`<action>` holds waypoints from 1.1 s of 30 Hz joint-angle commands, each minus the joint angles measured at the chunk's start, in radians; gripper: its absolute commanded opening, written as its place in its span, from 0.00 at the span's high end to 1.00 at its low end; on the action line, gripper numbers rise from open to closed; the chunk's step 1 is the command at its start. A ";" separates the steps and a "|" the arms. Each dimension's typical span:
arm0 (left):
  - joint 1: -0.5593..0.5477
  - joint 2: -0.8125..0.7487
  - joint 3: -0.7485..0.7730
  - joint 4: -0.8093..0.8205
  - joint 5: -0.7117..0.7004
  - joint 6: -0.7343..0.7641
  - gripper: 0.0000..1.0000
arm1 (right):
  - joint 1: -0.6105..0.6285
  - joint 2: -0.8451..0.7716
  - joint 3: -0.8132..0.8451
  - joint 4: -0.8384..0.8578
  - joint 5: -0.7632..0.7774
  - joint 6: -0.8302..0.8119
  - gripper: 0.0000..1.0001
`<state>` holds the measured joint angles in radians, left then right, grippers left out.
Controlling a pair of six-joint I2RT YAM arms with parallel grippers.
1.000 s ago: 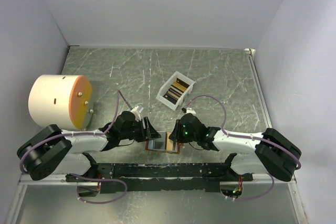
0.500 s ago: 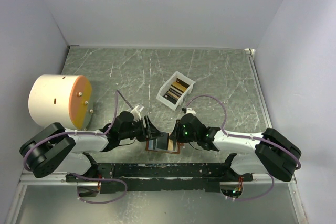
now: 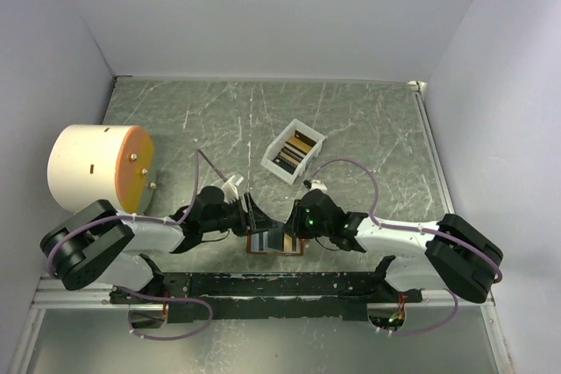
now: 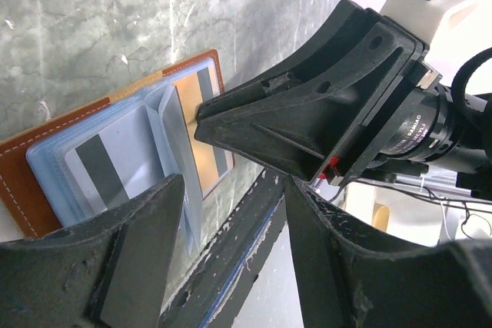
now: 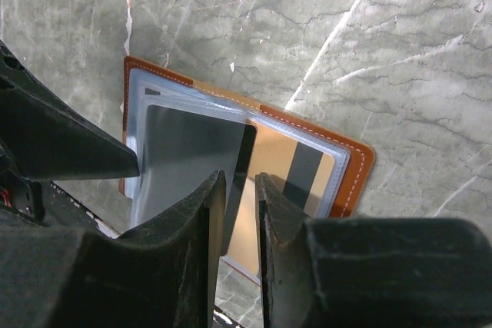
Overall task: Put the credit cards into the card holder
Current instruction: Turn over the card slot in the card holder.
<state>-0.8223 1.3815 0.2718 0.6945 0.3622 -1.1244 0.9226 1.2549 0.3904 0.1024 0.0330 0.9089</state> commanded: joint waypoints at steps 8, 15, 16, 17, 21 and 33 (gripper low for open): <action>-0.047 0.025 0.057 0.103 0.035 -0.009 0.33 | 0.004 -0.035 -0.031 -0.021 0.048 -0.002 0.78; -0.059 0.055 0.079 0.145 0.032 -0.005 0.32 | 0.004 -0.053 -0.034 -0.031 0.074 0.003 0.80; -0.060 0.066 0.082 0.157 0.033 -0.008 0.32 | 0.004 -0.058 -0.033 -0.040 0.079 0.003 0.80; -0.063 0.079 0.086 0.169 0.037 -0.010 0.32 | 0.004 -0.065 -0.031 -0.051 0.086 0.004 0.80; -0.079 0.124 0.107 0.221 0.048 -0.023 0.30 | 0.004 -0.123 -0.022 -0.122 0.141 0.013 0.80; -0.112 0.161 0.191 0.142 0.022 0.035 0.27 | 0.002 -0.410 -0.024 -0.359 0.334 0.068 0.79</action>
<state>-0.9245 1.5303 0.4381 0.8364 0.3878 -1.1255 0.9226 0.9161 0.3698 -0.1730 0.2779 0.9463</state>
